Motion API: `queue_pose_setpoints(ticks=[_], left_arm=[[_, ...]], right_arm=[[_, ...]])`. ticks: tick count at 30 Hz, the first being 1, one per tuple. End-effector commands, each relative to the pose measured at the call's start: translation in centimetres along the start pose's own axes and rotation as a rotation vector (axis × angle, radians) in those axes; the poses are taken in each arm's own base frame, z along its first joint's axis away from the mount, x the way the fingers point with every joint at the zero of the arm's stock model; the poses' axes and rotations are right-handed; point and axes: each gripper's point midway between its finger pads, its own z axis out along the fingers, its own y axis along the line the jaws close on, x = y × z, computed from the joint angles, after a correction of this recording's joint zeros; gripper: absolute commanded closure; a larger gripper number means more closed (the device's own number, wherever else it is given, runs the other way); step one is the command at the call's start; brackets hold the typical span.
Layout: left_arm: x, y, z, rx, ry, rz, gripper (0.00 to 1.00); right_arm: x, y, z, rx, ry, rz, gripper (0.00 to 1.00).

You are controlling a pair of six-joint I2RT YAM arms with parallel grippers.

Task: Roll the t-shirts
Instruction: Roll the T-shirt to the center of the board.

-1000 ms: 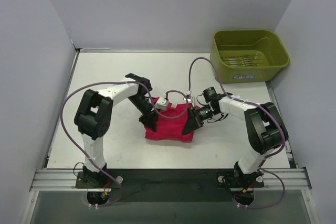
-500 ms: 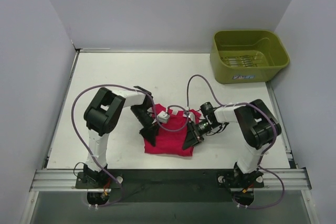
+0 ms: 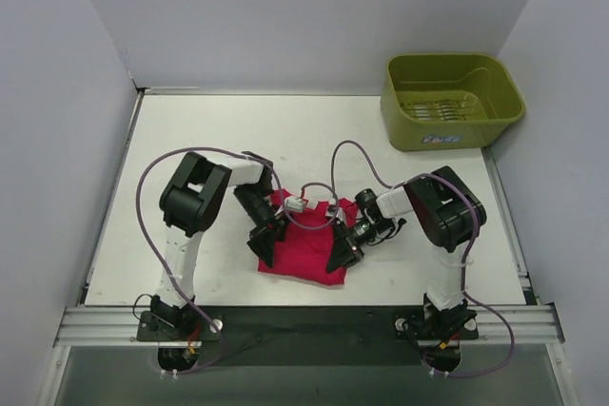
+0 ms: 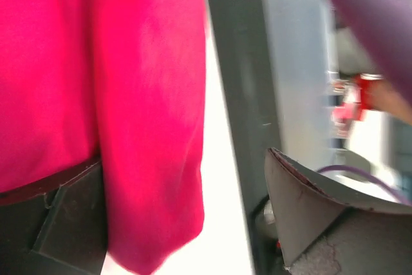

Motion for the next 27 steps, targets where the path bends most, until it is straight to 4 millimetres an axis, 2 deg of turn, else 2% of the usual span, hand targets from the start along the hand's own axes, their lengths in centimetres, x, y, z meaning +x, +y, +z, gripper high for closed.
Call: queue_pose_setpoints(ticks=[1, 2, 5, 6, 9, 10, 11, 12, 13, 14, 15, 16, 17, 18, 19, 21, 23, 24, 25, 27], left_arm=[[-0.7, -1.4, -5.8, -0.151, -0.018, -0.004, 0.03], [-1.5, -2.6, -7.0, -0.206, -0.036, 0.015, 0.03], [-2.5, -4.5, -9.2, -0.342, -0.079, 0.036, 0.03], [-2.5, -4.8, -9.4, -0.377, -0.080, 0.042, 0.03], [-3.3, -3.8, -10.2, -0.606, -0.139, 0.050, 0.03], [-3.0, -4.1, -10.9, -0.727, -0.122, 0.089, 0.03], [-3.3, -2.4, -10.2, -0.815, -0.148, 0.094, 0.03], [-3.0, -1.7, -10.2, -0.907, -0.140, 0.100, 0.03], [-4.9, -1.8, -12.6, -1.126, -0.191, 0.177, 0.03], [-3.1, -1.1, -9.8, -1.147, -0.125, 0.203, 0.03], [-3.5, -1.4, -9.1, -1.197, -0.118, 0.279, 0.03], [-5.4, -2.8, -9.9, -1.292, -0.185, 0.410, 0.03], [-4.5, -2.4, -10.5, -1.409, -0.164, 0.422, 0.03], [-3.7, -2.3, -7.9, -1.391, -0.123, 0.496, 0.03], [-4.6, -3.2, -8.3, -1.445, -0.182, 0.555, 0.03], [-3.4, -2.7, -7.1, -1.432, -0.169, 0.591, 0.03], [-3.7, -2.5, -7.3, -1.471, -0.180, 0.641, 0.03], [-3.0, -1.9, -6.2, -1.456, -0.145, 0.676, 0.03], [-3.8, -2.1, -6.2, -1.470, -0.160, 0.740, 0.03], [-4.0, -2.0, -5.0, -1.449, -0.140, 0.821, 0.03]], right_arm=[[2.8, -2.7, 0.3, 0.163, 0.097, 0.297, 0.99], [2.8, -2.7, 0.3, 0.164, 0.102, 0.300, 0.99], [2.7, -3.0, 0.4, 0.183, 0.125, 0.306, 0.99], [2.8, -3.1, 0.5, 0.189, 0.129, 0.310, 0.98], [2.6, -3.6, 0.6, 0.220, 0.141, 0.327, 0.99], [2.5, -3.7, 0.6, 0.227, 0.142, 0.333, 0.98], [2.1, -3.8, 0.6, 0.230, 0.143, 0.335, 0.98], [2.4, -4.0, 0.7, 0.228, 0.157, 0.361, 0.98], [2.4, -4.0, 0.7, 0.223, 0.159, 0.368, 0.98], [2.3, -4.0, 0.7, 0.217, 0.159, 0.368, 0.98], [2.4, -3.9, 0.7, 0.214, 0.161, 0.371, 0.98], [2.4, -3.8, 0.7, 0.208, 0.163, 0.367, 0.98], [2.4, -3.9, 0.7, 0.209, 0.162, 0.368, 0.98], [2.4, -3.9, 0.7, 0.210, 0.165, 0.373, 0.98], [2.4, -3.9, 0.8, 0.205, 0.166, 0.376, 0.98], [2.3, -3.9, 0.7, 0.203, 0.166, 0.381, 0.98], [2.4, -4.0, 0.8, 0.205, 0.169, 0.380, 0.98], [2.3, -4.0, 0.8, 0.205, 0.168, 0.381, 0.98], [2.4, -4.0, 0.8, 0.207, 0.169, 0.380, 0.98], [2.4, -4.0, 0.8, 0.207, 0.168, 0.383, 0.98]])
